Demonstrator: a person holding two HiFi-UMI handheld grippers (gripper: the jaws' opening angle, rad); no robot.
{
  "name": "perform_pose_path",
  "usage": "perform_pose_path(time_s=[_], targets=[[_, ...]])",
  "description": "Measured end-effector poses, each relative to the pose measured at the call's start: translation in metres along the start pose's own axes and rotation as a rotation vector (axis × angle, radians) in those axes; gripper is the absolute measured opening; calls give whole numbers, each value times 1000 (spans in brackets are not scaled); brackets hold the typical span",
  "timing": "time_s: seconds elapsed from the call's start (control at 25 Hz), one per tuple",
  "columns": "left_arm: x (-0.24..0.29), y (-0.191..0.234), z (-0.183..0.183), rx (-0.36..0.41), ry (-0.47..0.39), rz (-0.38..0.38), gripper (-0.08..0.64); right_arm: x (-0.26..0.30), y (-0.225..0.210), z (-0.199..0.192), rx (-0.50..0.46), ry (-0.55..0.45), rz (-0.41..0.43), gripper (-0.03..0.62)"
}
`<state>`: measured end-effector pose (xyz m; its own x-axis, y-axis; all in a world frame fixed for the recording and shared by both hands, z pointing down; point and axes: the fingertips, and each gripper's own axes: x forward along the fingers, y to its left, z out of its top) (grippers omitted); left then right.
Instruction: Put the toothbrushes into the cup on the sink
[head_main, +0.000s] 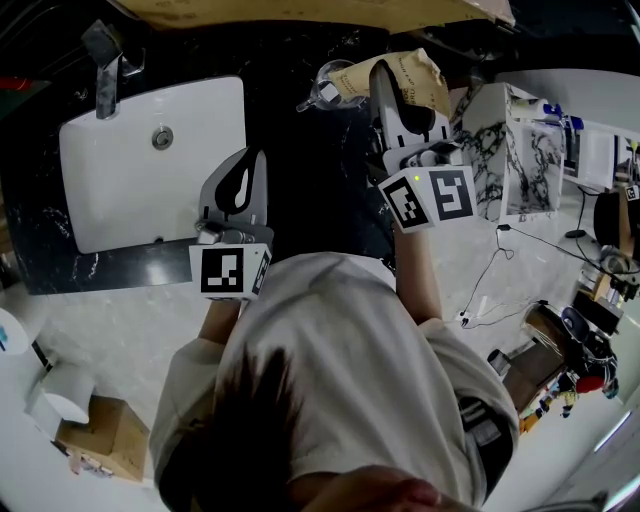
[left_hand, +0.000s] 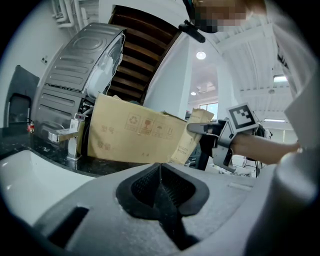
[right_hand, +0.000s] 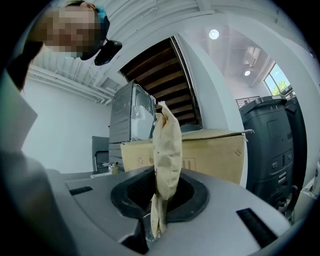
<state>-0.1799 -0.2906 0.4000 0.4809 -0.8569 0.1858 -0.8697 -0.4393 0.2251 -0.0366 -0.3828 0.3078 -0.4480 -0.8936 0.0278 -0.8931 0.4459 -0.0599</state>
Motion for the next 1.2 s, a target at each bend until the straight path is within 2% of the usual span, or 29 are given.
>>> perform_pose_path(time_s=[0.84, 1.2], targets=[[0, 2, -2, -4, 4, 3, 25, 15, 5, -58, -4, 121, 13, 49], [-1, 1, -2, -5, 1, 4, 25, 20, 12, -76, -70, 178, 40, 49]])
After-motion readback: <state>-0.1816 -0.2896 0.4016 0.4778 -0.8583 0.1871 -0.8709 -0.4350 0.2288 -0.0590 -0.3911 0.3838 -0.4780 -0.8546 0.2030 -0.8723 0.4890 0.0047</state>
